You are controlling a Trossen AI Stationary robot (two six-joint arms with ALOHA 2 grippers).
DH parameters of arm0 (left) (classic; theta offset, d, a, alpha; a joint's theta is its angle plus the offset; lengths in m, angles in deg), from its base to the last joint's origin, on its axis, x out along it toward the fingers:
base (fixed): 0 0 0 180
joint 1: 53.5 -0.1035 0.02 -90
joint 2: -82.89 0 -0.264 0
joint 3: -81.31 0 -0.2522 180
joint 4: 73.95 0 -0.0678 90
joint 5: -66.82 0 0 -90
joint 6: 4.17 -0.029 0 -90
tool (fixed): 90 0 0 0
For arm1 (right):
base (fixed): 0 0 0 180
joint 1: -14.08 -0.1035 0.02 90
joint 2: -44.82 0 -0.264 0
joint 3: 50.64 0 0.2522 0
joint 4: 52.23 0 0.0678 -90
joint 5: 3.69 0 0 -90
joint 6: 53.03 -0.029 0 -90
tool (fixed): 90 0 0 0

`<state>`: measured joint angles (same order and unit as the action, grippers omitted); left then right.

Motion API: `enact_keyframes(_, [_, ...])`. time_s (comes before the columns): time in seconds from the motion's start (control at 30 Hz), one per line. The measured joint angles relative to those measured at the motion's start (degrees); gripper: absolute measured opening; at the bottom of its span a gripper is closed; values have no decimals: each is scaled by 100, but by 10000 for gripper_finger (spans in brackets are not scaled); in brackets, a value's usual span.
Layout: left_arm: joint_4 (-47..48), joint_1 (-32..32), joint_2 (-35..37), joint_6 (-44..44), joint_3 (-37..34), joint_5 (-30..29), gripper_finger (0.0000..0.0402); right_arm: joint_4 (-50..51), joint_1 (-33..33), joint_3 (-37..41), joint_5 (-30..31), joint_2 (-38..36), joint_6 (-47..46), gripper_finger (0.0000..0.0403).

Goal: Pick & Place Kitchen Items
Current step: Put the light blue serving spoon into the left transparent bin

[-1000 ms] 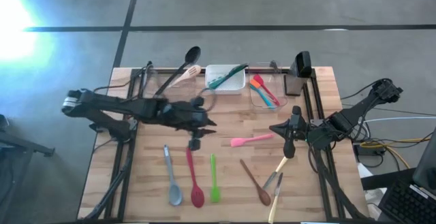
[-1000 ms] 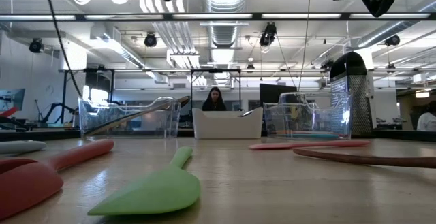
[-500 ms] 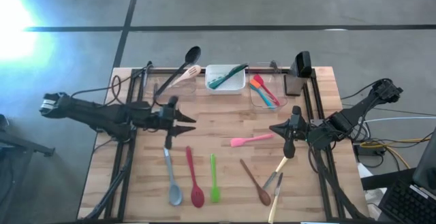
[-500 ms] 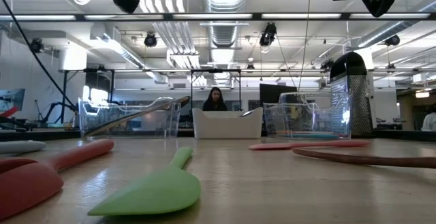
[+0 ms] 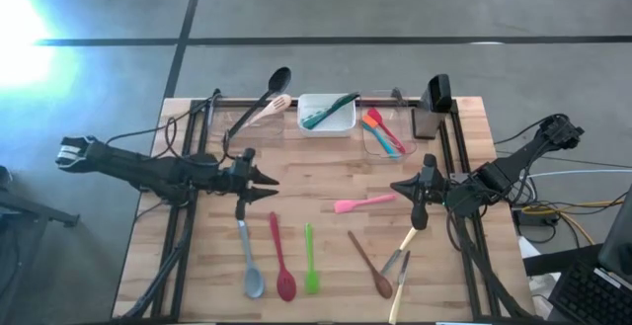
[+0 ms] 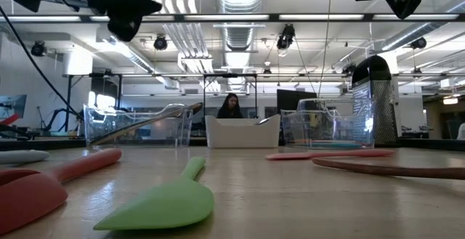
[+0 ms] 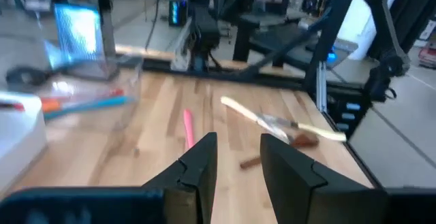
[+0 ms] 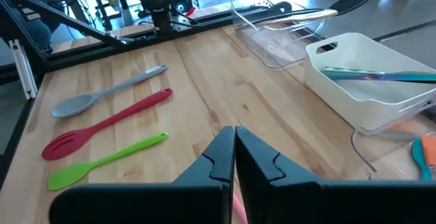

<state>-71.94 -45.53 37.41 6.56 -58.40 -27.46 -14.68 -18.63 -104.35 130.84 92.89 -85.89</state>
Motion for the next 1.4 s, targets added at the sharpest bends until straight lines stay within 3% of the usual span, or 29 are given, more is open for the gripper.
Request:
enact_keyframes(0.23, [1815, 443, -62, -191, 329, 232, 115, 1, 4, 0, -91, 0, -20, 8])
enact_keyframes(0.5, [4593, 927, -542, -64, 1854, 494, 115, 0, 15, 0, -101, 0, -66, 8])
enact_keyframes(0.77, [6231, 1617, -1616, -1127, 3014, 622, 115, -2, 15, 0, -111, 0, -297, 8])
enact_keyframes(1.1, [6685, 1994, -2888, -1276, 3377, 905, 121, -15, 13, 0, -71, 0, -777, 8])
enact_keyframes(1.4, [6675, 2238, -3471, -1722, 3204, 1098, 199, -20, 13, 0, -25, 0, -1023, 8])
